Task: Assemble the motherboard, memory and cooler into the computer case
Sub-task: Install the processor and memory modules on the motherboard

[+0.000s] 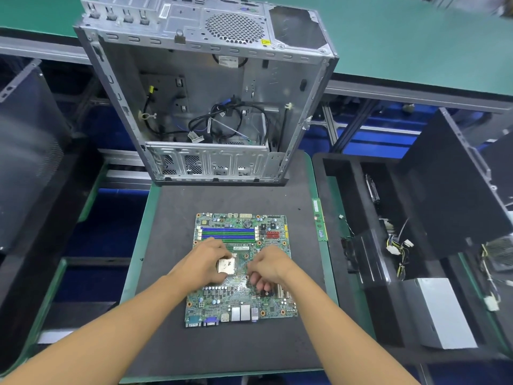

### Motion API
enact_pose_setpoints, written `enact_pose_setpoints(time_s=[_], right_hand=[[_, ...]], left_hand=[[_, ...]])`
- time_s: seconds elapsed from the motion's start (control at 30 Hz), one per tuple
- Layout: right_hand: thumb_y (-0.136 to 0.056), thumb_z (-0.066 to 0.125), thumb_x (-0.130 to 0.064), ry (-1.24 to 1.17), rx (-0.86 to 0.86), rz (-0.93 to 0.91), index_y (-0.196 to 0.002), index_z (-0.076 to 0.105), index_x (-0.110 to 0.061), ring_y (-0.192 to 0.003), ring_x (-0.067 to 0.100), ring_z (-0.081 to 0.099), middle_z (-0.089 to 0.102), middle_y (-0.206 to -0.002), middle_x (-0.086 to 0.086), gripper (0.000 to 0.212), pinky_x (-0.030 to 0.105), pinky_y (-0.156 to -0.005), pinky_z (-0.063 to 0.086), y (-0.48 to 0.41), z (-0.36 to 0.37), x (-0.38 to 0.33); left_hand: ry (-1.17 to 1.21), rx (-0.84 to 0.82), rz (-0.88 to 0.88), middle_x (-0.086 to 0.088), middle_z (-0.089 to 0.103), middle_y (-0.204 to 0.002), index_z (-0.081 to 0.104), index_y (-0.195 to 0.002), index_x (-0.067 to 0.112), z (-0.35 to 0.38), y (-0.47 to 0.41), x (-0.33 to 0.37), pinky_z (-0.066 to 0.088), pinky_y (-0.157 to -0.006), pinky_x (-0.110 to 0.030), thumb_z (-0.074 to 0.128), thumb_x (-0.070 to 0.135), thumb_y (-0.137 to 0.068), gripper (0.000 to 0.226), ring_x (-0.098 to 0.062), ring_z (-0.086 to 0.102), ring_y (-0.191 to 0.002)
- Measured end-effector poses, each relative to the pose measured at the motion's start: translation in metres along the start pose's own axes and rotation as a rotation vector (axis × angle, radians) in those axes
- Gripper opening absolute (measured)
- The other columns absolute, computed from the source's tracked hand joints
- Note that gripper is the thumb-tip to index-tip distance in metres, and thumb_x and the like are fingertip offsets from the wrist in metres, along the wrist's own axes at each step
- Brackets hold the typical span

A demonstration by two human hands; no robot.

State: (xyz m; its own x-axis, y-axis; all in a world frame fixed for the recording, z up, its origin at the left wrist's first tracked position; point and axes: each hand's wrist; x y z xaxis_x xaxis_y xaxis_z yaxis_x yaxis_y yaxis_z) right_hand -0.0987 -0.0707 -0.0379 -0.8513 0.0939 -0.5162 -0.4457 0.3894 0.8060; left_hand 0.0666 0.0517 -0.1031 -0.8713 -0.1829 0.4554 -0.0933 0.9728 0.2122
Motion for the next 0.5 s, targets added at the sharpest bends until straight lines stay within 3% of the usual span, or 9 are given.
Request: enact_pose_setpoints(time_s=[0.2, 0.3, 0.37, 0.43, 0.5], right_hand=[[-0.103, 0.054, -0.011, 0.135, 0.029, -0.097, -0.096, 0.066, -0.004, -0.044, 0.013, 0.060, 0.070, -0.070, 0.007, 0.016, 0.024, -0.041, 0.048, -0.003, 0.003, -0.001], [-0.101, 0.058, -0.019, 0.487, 0.151, -0.316, -0.110, 0.064, -0.013, -0.076, 0.015, 0.064, 0.071, -0.100, 0.004, 0.013, 0.030, -0.070, 0.055, -0.007, 0.011, -0.005], [-0.097, 0.067, -0.026, 0.652, 0.185, -0.457, -0.122, 0.060, -0.017, -0.099, 0.017, 0.060, 0.062, -0.116, 0.000, 0.027, 0.037, -0.091, 0.053, -0.010, 0.022, -0.008], [-0.094, 0.071, -0.031, 0.714, 0.214, -0.502, -0.128, 0.057, -0.018, -0.110, 0.019, 0.057, 0.054, -0.125, -0.001, 0.039, 0.040, -0.098, 0.050, -0.014, 0.031, -0.010], [-0.093, 0.071, -0.027, 0.702, 0.238, -0.494, -0.126, 0.058, -0.018, -0.113, 0.020, 0.057, 0.053, -0.126, -0.001, 0.036, 0.041, -0.101, 0.049, -0.018, 0.035, -0.009]], left_hand=[[0.007, -0.026, 0.028, 0.012, 0.050, -0.120, 0.056, -0.133, 0.025, -0.006, 0.007, -0.001, 0.031, -0.105, -0.027, 0.070, 0.043, -0.082, 0.055, -0.008, 0.041, -0.117], [-0.003, 0.025, 0.020, 0.016, 0.045, -0.118, 0.047, -0.142, 0.028, -0.017, 0.017, -0.013, 0.026, -0.100, -0.025, 0.070, 0.047, -0.079, 0.069, -0.005, 0.037, -0.114], [-0.001, 0.091, -0.030, 0.017, 0.046, -0.116, 0.050, -0.140, 0.028, -0.024, 0.027, -0.023, 0.027, -0.096, -0.025, 0.071, 0.043, -0.079, 0.067, -0.005, 0.038, -0.110], [-0.014, 0.163, -0.052, 0.020, 0.049, -0.113, 0.058, -0.133, 0.031, -0.028, 0.036, -0.028, 0.029, -0.093, -0.026, 0.070, 0.043, -0.082, 0.053, -0.004, 0.041, -0.107], [-0.023, 0.192, -0.028, 0.021, 0.054, -0.110, 0.063, -0.124, 0.034, -0.028, 0.040, -0.025, 0.029, -0.091, -0.025, 0.067, 0.041, -0.087, 0.039, -0.006, 0.047, -0.109]])
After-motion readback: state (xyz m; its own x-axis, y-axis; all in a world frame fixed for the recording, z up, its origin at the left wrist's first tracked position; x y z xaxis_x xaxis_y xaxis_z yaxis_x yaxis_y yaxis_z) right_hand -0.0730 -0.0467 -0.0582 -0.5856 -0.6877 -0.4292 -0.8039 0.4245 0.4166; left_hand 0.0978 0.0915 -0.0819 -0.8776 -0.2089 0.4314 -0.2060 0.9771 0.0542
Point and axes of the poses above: each hand's wrist, its own y-axis away from the middle knuckle, its own z-axis out of the palm, x = y × z
